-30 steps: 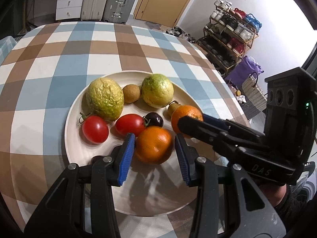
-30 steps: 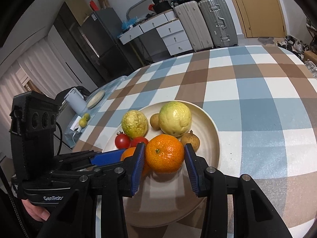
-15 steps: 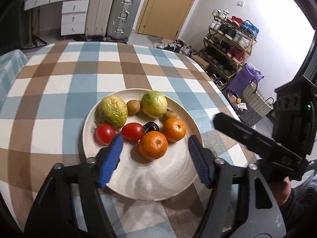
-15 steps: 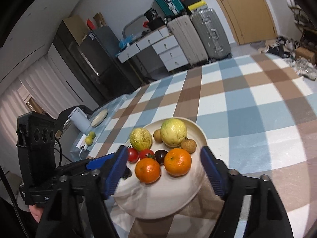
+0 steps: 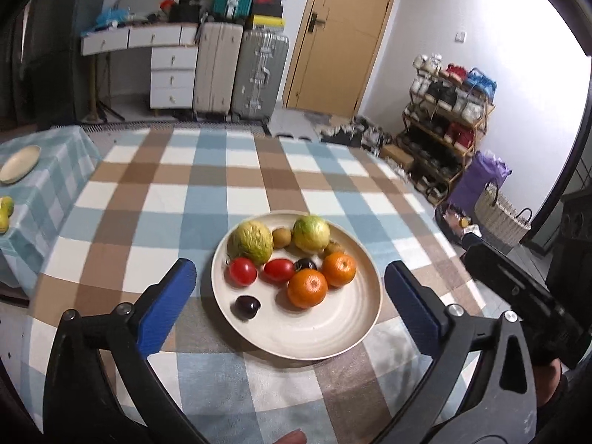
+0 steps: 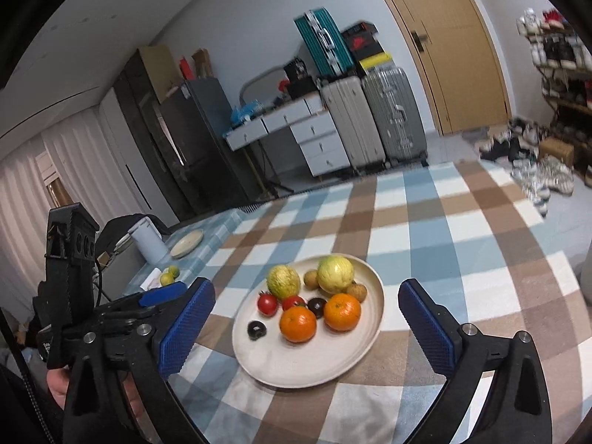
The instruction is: Organize fruits
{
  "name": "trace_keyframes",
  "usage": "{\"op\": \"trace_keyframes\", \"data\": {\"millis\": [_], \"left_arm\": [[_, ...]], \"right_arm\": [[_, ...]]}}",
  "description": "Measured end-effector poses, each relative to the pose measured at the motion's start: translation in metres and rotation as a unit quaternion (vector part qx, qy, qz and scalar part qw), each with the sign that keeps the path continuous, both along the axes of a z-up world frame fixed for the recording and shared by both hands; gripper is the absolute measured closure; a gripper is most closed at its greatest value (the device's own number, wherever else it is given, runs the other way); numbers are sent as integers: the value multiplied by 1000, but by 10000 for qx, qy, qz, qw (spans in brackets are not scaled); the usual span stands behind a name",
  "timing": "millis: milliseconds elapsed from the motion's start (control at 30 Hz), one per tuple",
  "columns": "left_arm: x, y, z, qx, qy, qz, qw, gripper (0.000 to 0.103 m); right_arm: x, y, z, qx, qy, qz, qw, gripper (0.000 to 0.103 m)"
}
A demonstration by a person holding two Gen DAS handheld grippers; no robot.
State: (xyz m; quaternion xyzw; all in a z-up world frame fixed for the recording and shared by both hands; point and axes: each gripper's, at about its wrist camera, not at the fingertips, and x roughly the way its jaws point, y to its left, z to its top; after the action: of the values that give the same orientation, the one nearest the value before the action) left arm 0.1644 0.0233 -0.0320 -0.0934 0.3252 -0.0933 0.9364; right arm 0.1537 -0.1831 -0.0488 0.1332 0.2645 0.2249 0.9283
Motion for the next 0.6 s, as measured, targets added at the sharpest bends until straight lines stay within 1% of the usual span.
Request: {"op": "trace_keyframes", "data": {"millis": [67, 167, 233, 467, 600], "left_arm": [[-8, 1, 8, 72, -124, 28, 9999, 1], [-20, -1, 20, 169, -312, 46, 9994, 1], [-32, 0, 27, 223, -473, 93, 9986, 1], [-63, 7, 46, 199, -921, 238, 9953, 1], [-86, 8, 53, 369, -1327, 396, 9897, 1]], "right_arm": [[-13, 5, 9, -183, -325, -62, 9993, 1], [-28, 15, 20, -442, -683, -50, 9967, 1], [-38, 19, 26, -492, -868, -28, 9950, 1], [-68, 27, 41, -604, -1404, -39, 9882, 0], [-84, 29, 45, -625, -1659, -5, 9842, 0]]}}
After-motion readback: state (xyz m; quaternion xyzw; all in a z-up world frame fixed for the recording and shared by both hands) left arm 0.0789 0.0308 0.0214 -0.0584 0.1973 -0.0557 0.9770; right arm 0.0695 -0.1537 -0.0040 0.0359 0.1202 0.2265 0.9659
